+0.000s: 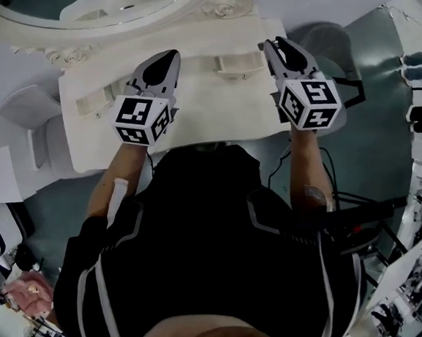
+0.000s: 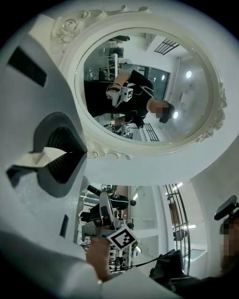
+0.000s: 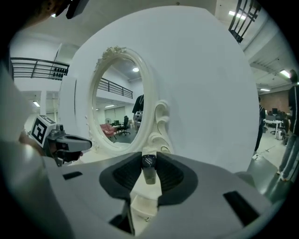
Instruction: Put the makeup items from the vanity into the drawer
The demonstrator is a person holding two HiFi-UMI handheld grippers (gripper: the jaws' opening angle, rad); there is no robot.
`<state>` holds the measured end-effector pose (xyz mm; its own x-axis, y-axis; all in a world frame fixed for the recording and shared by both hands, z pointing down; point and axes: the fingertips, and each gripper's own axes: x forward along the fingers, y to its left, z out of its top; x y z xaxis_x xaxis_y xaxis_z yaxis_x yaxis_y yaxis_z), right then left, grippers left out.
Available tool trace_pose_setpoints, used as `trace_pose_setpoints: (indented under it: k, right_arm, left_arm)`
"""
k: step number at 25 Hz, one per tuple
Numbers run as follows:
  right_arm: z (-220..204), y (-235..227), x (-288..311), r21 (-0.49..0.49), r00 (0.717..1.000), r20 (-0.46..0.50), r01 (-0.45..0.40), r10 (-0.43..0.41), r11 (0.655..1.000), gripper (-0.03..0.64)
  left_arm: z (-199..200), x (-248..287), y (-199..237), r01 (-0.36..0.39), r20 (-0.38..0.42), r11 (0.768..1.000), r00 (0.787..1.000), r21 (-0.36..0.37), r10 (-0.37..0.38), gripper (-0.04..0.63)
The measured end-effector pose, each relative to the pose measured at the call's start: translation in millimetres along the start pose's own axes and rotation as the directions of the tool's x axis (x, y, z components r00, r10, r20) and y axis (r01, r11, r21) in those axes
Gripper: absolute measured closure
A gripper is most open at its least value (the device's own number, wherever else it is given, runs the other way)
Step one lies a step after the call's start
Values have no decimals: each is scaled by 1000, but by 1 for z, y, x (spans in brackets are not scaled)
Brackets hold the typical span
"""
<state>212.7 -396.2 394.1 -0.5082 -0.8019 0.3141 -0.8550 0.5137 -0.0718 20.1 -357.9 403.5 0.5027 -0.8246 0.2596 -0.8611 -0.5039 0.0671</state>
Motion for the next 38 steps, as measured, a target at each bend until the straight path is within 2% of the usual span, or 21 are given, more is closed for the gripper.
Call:
trace_pose_setpoints:
  k: [8, 20, 29, 38]
  right_arm:
    - [-51, 5, 36, -4, 996, -92, 6, -6, 1000, 514]
    - [-152, -7, 71, 39, 970, -244, -4, 13, 999, 515]
    - [-193, -10, 80, 31, 955, -294, -12, 21, 999, 515]
    - [-212, -5, 88, 34, 944, -327, -27, 37, 999, 514]
  left_arm:
    - [-32, 14, 9, 35, -47, 999, 998, -23, -36, 592]
    - [-65, 23, 13, 7, -116, 999, 993, -41, -12, 592]
    - [-75, 24, 11, -2, -142, 999, 990, -41, -4, 591]
    - [-82, 22, 11, -16, -158, 999, 987, -41, 9, 592]
